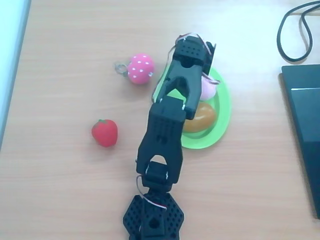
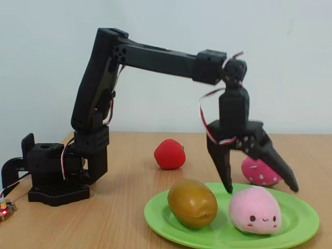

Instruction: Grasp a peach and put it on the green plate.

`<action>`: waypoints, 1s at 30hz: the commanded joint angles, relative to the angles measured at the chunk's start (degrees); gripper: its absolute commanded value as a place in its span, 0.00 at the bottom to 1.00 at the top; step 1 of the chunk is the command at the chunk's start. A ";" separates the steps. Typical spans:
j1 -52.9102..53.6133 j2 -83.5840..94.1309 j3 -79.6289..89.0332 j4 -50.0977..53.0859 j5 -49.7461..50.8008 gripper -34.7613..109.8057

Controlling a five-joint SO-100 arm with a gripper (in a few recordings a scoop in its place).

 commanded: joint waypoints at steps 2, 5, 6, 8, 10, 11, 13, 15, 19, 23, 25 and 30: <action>-2.37 10.02 0.26 1.23 2.11 0.62; -4.92 17.40 0.18 -0.35 2.99 0.55; -5.89 20.21 0.26 -1.41 2.81 0.53; -7.82 26.10 0.26 -3.69 1.58 0.51; -10.37 31.64 0.44 -6.86 -0.97 0.46; -11.43 34.72 1.14 -8.96 -2.20 0.44; -13.27 41.75 4.92 -14.77 -5.01 0.37; -14.94 48.69 9.84 -19.95 -6.24 0.30; -16.44 60.47 19.95 -25.31 -2.20 0.18; -18.37 72.60 36.04 -31.82 -7.21 0.18; -18.98 80.16 46.05 -35.68 -9.49 0.18; -19.60 95.98 67.76 -39.64 -14.15 0.18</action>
